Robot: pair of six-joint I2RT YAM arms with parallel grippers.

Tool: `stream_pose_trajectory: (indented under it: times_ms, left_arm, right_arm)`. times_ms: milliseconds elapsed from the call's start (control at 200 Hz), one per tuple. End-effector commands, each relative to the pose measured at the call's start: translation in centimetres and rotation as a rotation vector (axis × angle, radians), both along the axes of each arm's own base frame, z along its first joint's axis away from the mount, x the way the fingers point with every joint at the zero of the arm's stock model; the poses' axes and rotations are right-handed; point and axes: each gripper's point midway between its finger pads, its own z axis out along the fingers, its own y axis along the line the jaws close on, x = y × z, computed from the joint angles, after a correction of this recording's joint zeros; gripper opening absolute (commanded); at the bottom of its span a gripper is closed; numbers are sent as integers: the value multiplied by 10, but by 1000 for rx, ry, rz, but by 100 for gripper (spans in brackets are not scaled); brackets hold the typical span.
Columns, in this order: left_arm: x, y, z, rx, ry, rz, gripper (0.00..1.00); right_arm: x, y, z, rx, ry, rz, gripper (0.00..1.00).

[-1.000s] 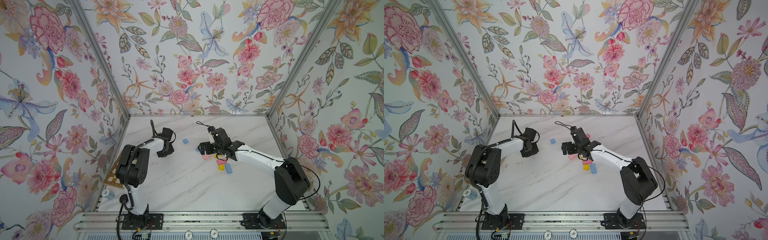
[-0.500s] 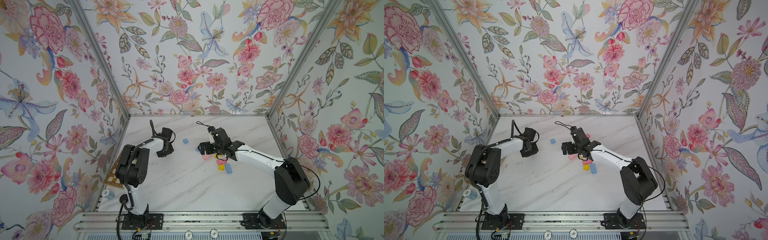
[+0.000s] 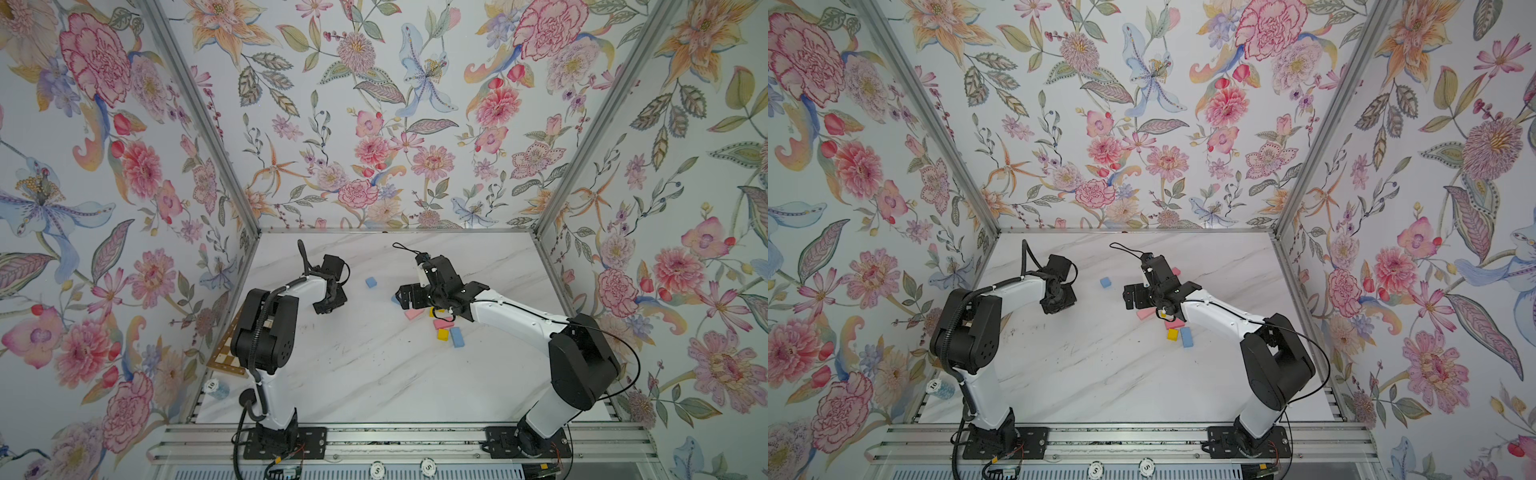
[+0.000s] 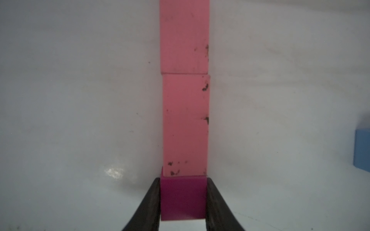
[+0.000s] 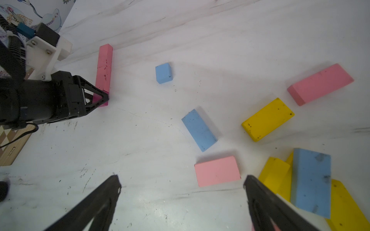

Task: Assemble the letter v with building blocks
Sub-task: Assemble the building block at the center of the board.

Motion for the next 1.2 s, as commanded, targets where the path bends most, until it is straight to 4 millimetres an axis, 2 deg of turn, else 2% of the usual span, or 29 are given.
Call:
stream_pose_trajectory:
  times_ms: [0, 395, 541, 706, 801, 881, 901, 991, 1046, 1101, 1191]
  left_arm:
    - [-11, 3, -21, -13, 71, 16, 37]
    - [-22, 6, -21, -7, 83, 11, 46]
    - [-18, 6, -10, -5, 56, -3, 51]
    - [-14, 5, 7, -1, 23, -19, 62]
    - [-12, 4, 21, -7, 4, -31, 69]
    - [-6, 0, 41, -26, -38, -50, 75]
    - [-5, -2, 47, -32, -53, -59, 76]
    - [6, -14, 78, -83, -143, -107, 82]
    - [12, -28, 99, -131, -203, -152, 87]
    - [17, -49, 116, -179, -255, -219, 98]
    - [19, -90, 135, -200, -287, -354, 99]
  right_arm:
    - [6, 1, 1, 12, -4, -16, 99]
    - [10, 1, 0, 12, -1, -16, 99]
    - [11, 0, 0, 11, 4, -20, 99]
    - [16, -7, 6, 41, 14, -38, 99]
    - [23, -24, 13, 52, 11, -74, 99]
    - [28, -41, 21, 65, 6, -113, 99]
    - [36, -56, 22, 63, 5, -150, 99]
    - [43, -83, 23, 45, 10, -216, 99]
    - [47, -100, 24, 36, 14, -257, 99]
    - [50, -116, 23, 29, 16, -299, 99]
    - [52, -145, 22, 33, 29, -378, 99]
